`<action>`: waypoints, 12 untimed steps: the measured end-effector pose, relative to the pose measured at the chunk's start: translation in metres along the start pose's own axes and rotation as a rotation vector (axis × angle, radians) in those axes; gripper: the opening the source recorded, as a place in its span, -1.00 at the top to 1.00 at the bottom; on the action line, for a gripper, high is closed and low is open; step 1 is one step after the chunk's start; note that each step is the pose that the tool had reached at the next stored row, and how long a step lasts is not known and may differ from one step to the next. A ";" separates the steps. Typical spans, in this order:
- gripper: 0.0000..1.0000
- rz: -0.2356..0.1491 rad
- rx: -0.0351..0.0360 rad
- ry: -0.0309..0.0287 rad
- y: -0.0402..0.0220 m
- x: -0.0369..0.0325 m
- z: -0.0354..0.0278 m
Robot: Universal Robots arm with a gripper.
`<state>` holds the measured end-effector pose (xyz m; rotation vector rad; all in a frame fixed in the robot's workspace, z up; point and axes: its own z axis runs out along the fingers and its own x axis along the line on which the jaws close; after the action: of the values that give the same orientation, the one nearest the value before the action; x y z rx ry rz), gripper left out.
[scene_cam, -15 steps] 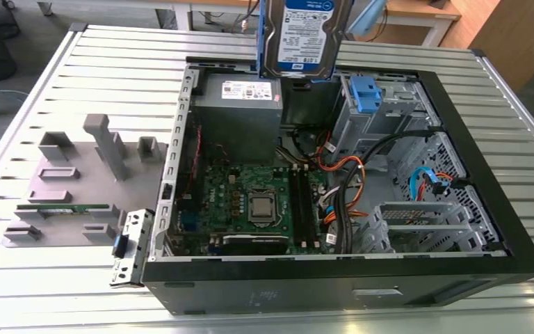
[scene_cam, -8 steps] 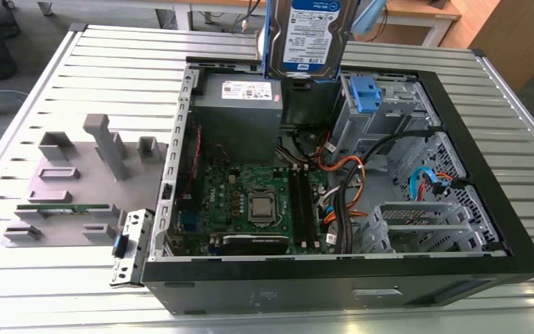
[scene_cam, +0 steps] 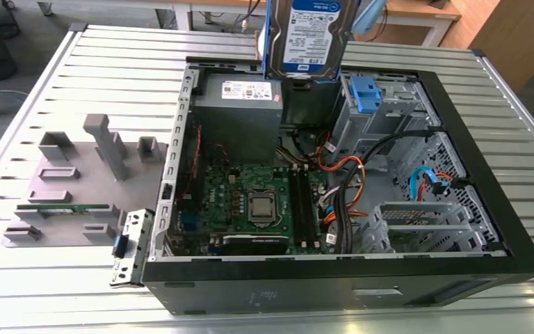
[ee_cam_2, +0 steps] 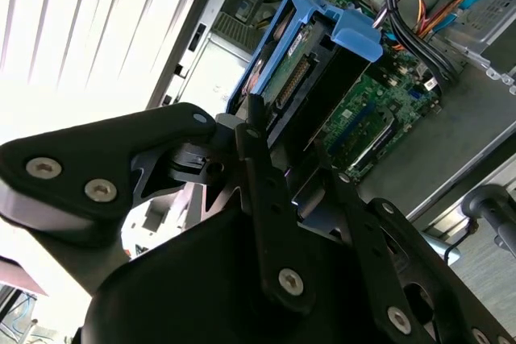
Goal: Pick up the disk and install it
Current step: 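Pick up the disk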
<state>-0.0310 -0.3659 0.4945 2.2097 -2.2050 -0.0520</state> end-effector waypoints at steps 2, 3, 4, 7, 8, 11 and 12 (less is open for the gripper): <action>0.31 0.000 0.0000 0.0001 0.0000 0.0010 0.0001; 0.31 0.000 0.0000 0.0001 0.0000 0.0017 0.0003; 0.31 0.000 0.0000 0.0000 0.0000 0.0024 0.0004; 0.31 0.000 0.0000 0.0000 0.0000 0.0051 0.0008; 0.31 0.000 0.0000 0.0001 0.0000 0.0060 0.0009; 0.31 0.000 -0.0001 0.0001 0.0000 0.0088 0.0012; 0.31 0.000 0.0000 0.0000 0.0000 0.0098 0.0014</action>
<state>-0.0310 -0.3757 0.4930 2.2097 -2.2050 -0.0520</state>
